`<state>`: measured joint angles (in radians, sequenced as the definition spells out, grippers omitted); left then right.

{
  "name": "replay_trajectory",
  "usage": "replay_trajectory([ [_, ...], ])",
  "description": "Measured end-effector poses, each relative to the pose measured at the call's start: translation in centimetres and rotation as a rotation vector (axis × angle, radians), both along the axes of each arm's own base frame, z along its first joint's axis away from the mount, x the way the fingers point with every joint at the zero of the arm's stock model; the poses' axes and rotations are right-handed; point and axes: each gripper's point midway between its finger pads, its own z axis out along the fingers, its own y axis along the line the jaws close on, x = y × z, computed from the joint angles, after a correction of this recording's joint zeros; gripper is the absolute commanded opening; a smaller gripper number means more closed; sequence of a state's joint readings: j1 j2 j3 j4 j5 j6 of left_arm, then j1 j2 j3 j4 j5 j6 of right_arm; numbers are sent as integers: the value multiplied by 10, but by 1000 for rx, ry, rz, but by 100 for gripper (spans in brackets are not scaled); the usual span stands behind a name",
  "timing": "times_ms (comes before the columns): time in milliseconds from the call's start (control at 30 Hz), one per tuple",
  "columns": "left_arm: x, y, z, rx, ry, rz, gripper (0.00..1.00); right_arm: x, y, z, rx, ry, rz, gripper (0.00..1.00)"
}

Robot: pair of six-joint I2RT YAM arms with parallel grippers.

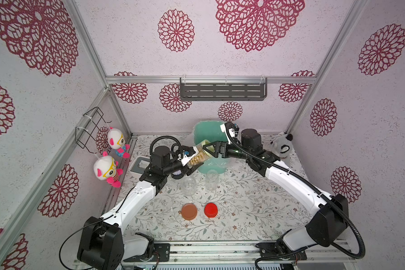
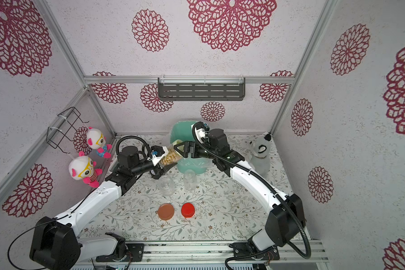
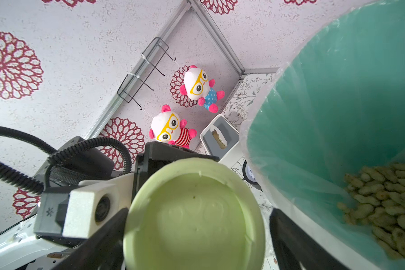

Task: Empty moldy peanuts from jars
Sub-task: Unscrew the lid from the jar.

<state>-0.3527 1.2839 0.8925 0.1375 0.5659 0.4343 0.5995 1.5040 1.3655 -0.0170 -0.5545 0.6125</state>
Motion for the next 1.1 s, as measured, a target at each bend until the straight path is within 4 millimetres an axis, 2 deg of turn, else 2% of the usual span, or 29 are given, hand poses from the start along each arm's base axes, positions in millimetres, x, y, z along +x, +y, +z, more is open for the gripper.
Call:
replay_trajectory([
  [300, -1, 0, -2, 5, 5, -2, 0, -1, 1, 1, -18, -49, 23, 66],
  [633, -16, -10, -5, 3, 54, -100, 0, -21, -12, -3, -36, -271, 185, 48],
  [900, -30, -20, -4, -4, 106, -208, 0, -40, -21, -2, -90, -538, 365, 45],
  [1100, -41, -25, -4, -9, 136, -278, 0, -51, -28, -3, -137, -692, 460, 48],
])
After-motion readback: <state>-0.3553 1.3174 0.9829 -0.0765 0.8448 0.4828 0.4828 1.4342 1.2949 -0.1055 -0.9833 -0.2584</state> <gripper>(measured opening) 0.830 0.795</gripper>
